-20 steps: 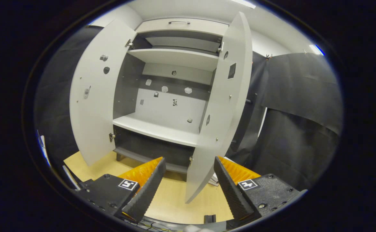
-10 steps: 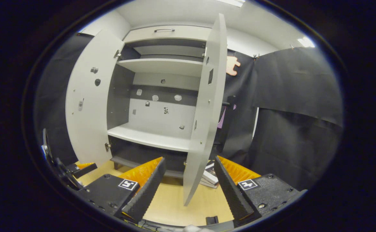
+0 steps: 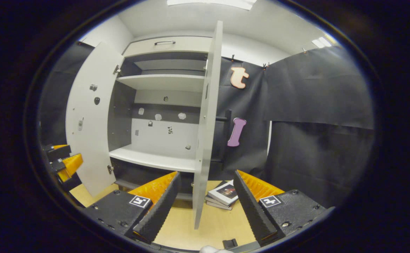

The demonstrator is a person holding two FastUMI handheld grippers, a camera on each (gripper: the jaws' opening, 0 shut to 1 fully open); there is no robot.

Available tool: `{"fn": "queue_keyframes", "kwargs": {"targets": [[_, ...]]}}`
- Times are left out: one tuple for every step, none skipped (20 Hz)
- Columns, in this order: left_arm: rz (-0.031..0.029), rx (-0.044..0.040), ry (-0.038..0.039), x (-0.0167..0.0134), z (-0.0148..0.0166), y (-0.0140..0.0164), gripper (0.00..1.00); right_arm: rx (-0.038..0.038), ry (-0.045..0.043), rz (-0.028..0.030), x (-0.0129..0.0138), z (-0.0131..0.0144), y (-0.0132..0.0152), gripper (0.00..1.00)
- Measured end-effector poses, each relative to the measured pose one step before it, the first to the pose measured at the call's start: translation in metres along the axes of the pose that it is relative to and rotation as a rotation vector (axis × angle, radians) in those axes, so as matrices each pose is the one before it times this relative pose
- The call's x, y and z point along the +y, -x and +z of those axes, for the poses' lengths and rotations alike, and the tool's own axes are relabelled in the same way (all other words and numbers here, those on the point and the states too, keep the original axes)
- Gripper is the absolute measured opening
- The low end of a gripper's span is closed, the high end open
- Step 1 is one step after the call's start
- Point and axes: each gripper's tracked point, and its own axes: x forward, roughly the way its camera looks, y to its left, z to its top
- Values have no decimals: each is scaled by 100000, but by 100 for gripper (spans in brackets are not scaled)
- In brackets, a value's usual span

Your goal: Grasp the bottle in the cabinet with the left hand and place it on the coaster, then close the right door with the right hand and the left door with the left hand.

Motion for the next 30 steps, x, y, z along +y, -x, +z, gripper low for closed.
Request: {"fn": "queue_keyframes", "kwargs": {"targets": [[1906, 1320, -835, 735, -91, 786, 97, 525, -1015, -1116, -599, -414, -182, 98], [1100, 1207, -121, 472, -146, 859, 96, 543, -707, -1014, -734, -404, -205, 98], [853, 1506, 261, 536, -228, 630, 96, 518, -471, -1022, -800, -333, -289, 99], [1050, 1604, 49, 609, -317, 406, 97, 140, -441, -927, -913, 42, -375, 98], [1288, 1107, 19, 450, -153, 506, 97, -10, -409, -928, -1058, 122, -462, 98], [923, 1518, 188, 207, -172, 426, 97, -452, 22, -668, -1014, 350, -590, 98], [766, 1020, 295, 58, -21, 455, 97, -472, 305, -1083, -1317, 255, -711, 98], [633, 601, 88, -89, 28, 264, 97, -661, -195, -1187, -1238, 443, -888, 98], [961, 339, -329, -148, 149, 256, 97, -405, -591, -363, -1094, 426, -1018, 98], [1380, 377, -367, -128, 121, 132, 97, 603, -817, 125, -951, 194, -972, 98], [1410, 422, -298, -200, 231, 228, 96, 413, -1149, 888, -674, 392, -957, 98], [916, -235, 267, -384, 194, 199, 96, -397, -1023, 1466, -381, 496, -1016, 98], [986, -749, 126, -349, 385, 254, 97, -476, -449, 1509, -218, 584, -1000, 98], [1800, -211, -23, -142, 189, 210, 97, -1, -58, 1887, -54, 289, -1063, 98], [1165, 190, 255, -311, 164, 154, 96, -67, -254, 2847, 222, 422, -860, 98], [-62, 173, 368, -556, 138, 199, 97, 50, -335, 3670, 448, 425, -740, 99], [21, 82, 581, -477, 148, 245, 97, 141, -257, 3720, 591, 404, -706, 99], [445, 42, 523, -311, 147, 189, 97, 219, -55, 3908, 628, 355, -552, 98], [1560, -103, 94, -86, 175, 198, 97, -92, -100, 3900, 661, 347, -593, 99], [1879, -104, -740, 43, 103, 227, 96, -308, -163, 3610, 724, 424, -466, 98], [1624, 123, -1065, 33, 181, 164, 96, 406, 441, 2715, 512, 229, -479, 99], [1744, 51, -873, 84, 74, 252, 96, 255, 988, 890, -2, 198, -18, 99], [1510, -99, -470, 108, 100, 179, 97, 539, 314, 1354, 109, 246, -180, 96], [903, 32, -125, 10, -45, 85, 97, 1132, -728, 945, 118, -113, 2, 96], [174, 551, 211, 7, -155, 26, 97, 1250, -851, 398, 175, -137, -27, 96], [-18, 794, 410, 48, -334, -143, 96, 353, -316, -129, 283, 37, 32, 96], [-140, 804, 403, 69, -374, -171, 96, 238, 995, -40, 520, 114, -73, 94], [-374, 429, 343, 153, -248, -221, 96, -475, 717, -864, 344, 101, 121, 95], [-529, 285, 184, 242, -264, -228, 96, 352, 867, -470, 716, 26, -133, 93], [-909, 362, -77, 199, -281, -333, 96, -192, 104, -456, 926, -85, 225, 93]]}}
